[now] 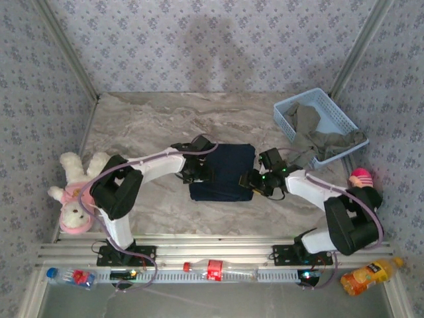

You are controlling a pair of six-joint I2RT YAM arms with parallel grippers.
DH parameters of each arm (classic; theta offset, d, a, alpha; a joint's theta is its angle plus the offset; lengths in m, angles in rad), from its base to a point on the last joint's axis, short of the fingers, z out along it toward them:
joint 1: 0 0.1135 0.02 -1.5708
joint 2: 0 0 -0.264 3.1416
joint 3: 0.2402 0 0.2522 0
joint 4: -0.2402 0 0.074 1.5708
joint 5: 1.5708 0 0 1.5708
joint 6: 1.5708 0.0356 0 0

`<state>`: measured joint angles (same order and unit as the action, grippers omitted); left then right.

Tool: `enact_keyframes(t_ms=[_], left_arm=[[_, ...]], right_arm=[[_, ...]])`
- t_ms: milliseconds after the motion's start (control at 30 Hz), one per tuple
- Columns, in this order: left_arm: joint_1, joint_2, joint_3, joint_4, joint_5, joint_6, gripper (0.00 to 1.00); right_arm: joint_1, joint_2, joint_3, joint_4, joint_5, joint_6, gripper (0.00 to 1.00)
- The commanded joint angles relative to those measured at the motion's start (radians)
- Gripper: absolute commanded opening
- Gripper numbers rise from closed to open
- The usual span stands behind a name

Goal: Fold and stack the mixed laundry pile

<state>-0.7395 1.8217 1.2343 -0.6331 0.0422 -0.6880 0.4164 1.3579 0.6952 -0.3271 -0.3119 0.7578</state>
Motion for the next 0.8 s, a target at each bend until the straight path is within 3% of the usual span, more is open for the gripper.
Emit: enact_keyframes(t_ms=[0, 67, 100, 300, 533, 633, 767], left_arm=[[-0.001, -0.013, 0.139, -0.181, -0.081, 0.044, 0.77], [-0.016, 0.009, 0.217, -0.225, -0.113, 0.046, 0.99], [-0.022, 0.03, 0.254, -0.235, -0.111, 0.053, 1.0], [-0.073, 0.241, 0.452, -0.346, -0.157, 0.082, 1.0], [-0.09, 0.385, 0.499, -0.331, -0.184, 0.038, 0.97], [-0.059, 0.424, 0.499, -0.334, -0.18, 0.036, 0.95], [0.066, 0.405, 0.436, -0.317, -0.192, 0.083, 0.95]], right_arm=[[-0.039, -0.1, 0.126, -0.178, 0.098, -0.102, 0.98], [-0.087, -0.122, 0.188, -0.221, 0.151, -0.12, 1.0], [-0.125, -0.123, 0.219, -0.232, 0.165, -0.121, 1.0], [-0.343, -0.021, 0.343, -0.173, 0.03, -0.178, 1.0], [-0.46, 0.107, 0.444, -0.12, -0.045, -0.172, 1.0], [-0.473, 0.139, 0.488, -0.143, -0.038, -0.188, 1.0], [-0.495, 0.164, 0.585, -0.2, 0.041, -0.222, 1.0]])
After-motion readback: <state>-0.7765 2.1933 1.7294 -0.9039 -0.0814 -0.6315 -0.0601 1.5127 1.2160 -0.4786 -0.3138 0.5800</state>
